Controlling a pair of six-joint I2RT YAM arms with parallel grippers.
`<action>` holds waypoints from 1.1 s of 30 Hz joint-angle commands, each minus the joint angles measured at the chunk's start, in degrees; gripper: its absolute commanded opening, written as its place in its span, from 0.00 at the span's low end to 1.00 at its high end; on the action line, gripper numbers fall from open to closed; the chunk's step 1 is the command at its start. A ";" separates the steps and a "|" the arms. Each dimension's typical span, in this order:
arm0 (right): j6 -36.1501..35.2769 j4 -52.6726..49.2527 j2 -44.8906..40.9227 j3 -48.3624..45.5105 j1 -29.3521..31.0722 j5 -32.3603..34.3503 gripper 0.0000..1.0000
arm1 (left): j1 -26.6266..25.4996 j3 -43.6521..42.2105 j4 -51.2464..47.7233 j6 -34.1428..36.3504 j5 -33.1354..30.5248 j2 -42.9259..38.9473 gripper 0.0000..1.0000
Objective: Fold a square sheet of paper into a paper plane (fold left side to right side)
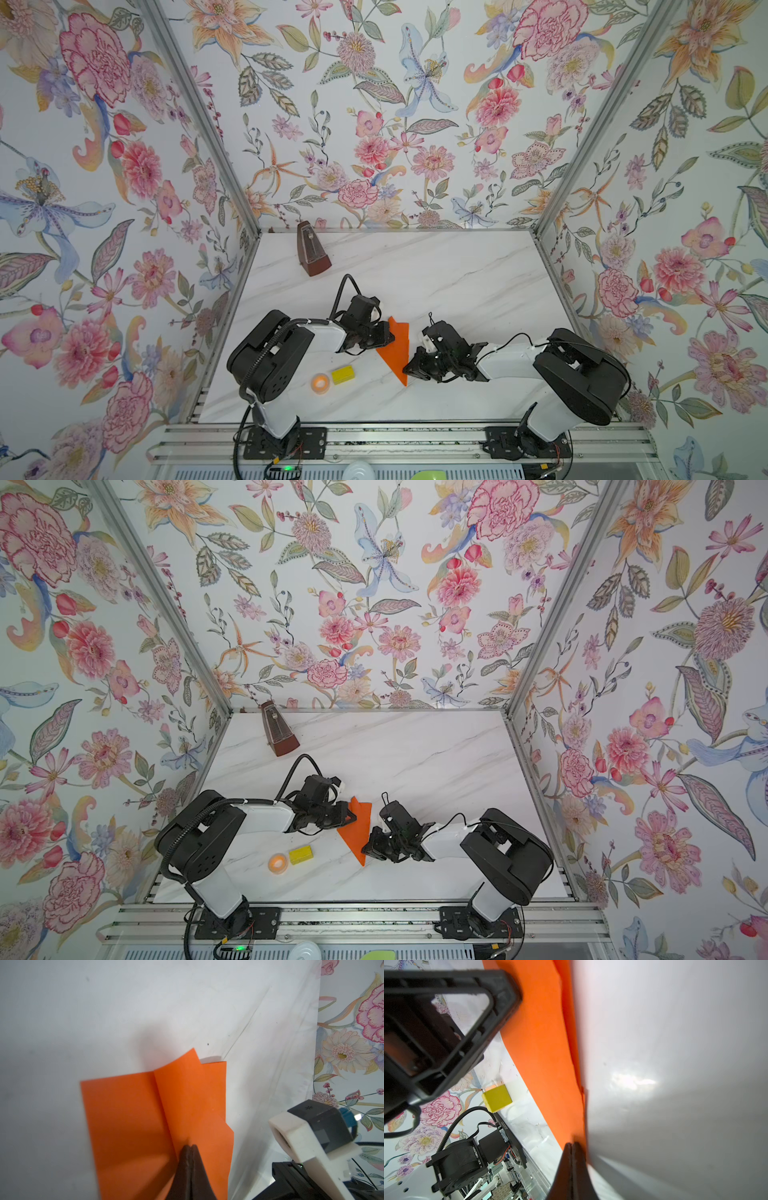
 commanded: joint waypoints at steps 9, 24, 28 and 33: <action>-0.67 -8.17 0.41 -2.14 -0.68 1.81 0.00 | 6.95 0.91 -9.05 4.21 -11.32 6.27 0.03; -5.99 -10.84 1.21 -1.20 -2.09 -2.09 0.00 | 10.66 7.09 -15.56 11.05 -11.87 3.67 0.03; -14.12 -18.27 3.40 2.49 -4.30 -4.22 0.00 | 10.12 9.01 -23.36 18.02 -13.51 -4.04 0.04; -20.59 -24.12 6.08 6.15 -6.32 -6.13 0.00 | 5.08 12.26 -33.53 26.81 -14.30 -10.08 0.05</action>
